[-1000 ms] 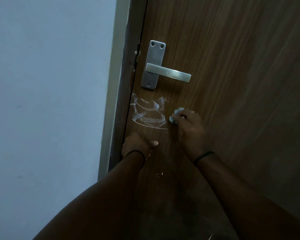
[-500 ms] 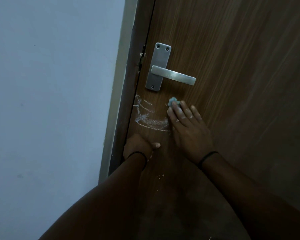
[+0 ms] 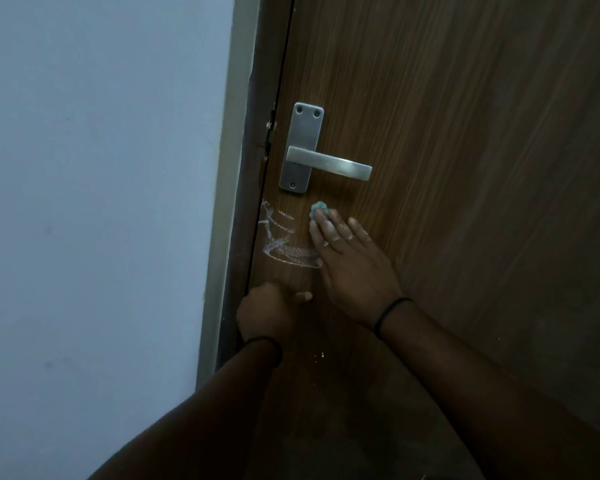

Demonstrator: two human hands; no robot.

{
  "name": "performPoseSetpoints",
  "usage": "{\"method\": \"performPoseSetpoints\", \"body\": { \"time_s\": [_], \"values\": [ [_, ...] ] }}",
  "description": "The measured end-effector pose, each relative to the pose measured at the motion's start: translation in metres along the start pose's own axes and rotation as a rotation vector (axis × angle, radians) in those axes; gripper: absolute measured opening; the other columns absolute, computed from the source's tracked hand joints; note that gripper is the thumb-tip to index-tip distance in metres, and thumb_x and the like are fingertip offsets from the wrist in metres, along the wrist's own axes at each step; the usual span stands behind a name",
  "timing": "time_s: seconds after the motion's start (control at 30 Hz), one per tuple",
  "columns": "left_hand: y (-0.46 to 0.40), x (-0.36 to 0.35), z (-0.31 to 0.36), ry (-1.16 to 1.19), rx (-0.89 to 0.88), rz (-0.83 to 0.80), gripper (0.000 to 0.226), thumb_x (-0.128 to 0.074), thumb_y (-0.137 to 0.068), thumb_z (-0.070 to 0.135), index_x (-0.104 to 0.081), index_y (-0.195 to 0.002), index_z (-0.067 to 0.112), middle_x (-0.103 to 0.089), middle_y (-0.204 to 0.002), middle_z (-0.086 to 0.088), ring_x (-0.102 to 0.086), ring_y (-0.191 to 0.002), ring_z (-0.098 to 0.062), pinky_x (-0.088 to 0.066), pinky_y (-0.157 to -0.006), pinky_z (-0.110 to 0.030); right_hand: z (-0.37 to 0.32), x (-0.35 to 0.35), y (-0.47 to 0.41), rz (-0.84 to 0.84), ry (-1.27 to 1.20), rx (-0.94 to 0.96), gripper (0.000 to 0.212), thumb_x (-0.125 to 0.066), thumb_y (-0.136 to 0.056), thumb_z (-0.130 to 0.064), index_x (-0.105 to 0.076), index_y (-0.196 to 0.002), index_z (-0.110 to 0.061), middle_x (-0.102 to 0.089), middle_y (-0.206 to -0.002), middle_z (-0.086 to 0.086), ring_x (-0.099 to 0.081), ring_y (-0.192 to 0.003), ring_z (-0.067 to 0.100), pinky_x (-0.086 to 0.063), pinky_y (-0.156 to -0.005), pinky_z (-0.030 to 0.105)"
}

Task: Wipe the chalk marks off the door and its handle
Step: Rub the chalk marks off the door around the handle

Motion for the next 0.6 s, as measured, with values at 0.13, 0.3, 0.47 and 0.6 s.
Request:
{"method": "performPoseSetpoints", "body": {
  "time_s": [0.13, 0.3, 0.47, 0.6],
  "values": [
    [0.001, 0.035, 0.027, 0.132, -0.386, 0.357, 0.023, -0.059, -0.093, 0.044, -0.059, -0.091, 0.02, -0.058, -0.087, 0.005, -0.049, -0.075, -0.005, -0.026, -0.06, -0.008, 0.006, 0.012, -0.005, -0.022, -0.046, 0.048, 0.056, -0.034, -0.1, -0.022, -0.023, -0.154, -0.013, -0.015, -0.164, 0.005, -0.007, -0.152, 0.022, -0.001, -0.123, 0.038],
    [-0.022, 0.066, 0.081, 0.066, -0.679, 0.36, 0.037, -0.062, -0.092, 0.025, -0.057, -0.128, 0.019, -0.06, -0.116, -0.004, -0.055, -0.102, -0.014, -0.038, -0.081, -0.019, 0.025, 0.03, -0.009, 0.093, -0.114, -0.015, 0.045, -0.033, -0.098, -0.026, -0.054, -0.138, -0.023, -0.05, -0.148, 0.002, -0.042, -0.136, 0.027, -0.026, -0.104, 0.042],
    [-0.019, 0.065, 0.098, -0.049, -0.741, 0.389, 0.024, -0.064, -0.09, 0.018, -0.066, -0.114, 0.012, -0.063, -0.1, -0.009, -0.059, -0.088, -0.022, -0.043, -0.071, -0.027, 0.056, 0.04, -0.016, 0.242, -0.395, -0.164, 0.02, -0.058, -0.092, -0.018, -0.075, -0.1, -0.024, -0.075, -0.105, -0.004, -0.06, -0.092, 0.02, -0.039, -0.082, 0.035],
    [-0.011, 0.063, 0.111, -0.06, -0.838, 0.366, 0.036, -0.067, -0.09, 0.016, -0.062, -0.124, 0.007, -0.064, -0.103, -0.013, -0.061, -0.088, -0.024, -0.05, -0.071, -0.032, 0.069, 0.043, -0.024, 0.249, -0.559, -0.278, 0.02, -0.069, -0.083, -0.012, -0.059, -0.077, -0.028, -0.063, -0.085, -0.007, -0.055, -0.08, 0.012, -0.048, -0.071, 0.031]
  ]
}}
Point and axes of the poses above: each hand's wrist, its own y-axis away from the middle knuckle, its own x-axis out of the back of the hand, z = x × y, the point moved 4 cm from there along -y, towards the middle knuckle
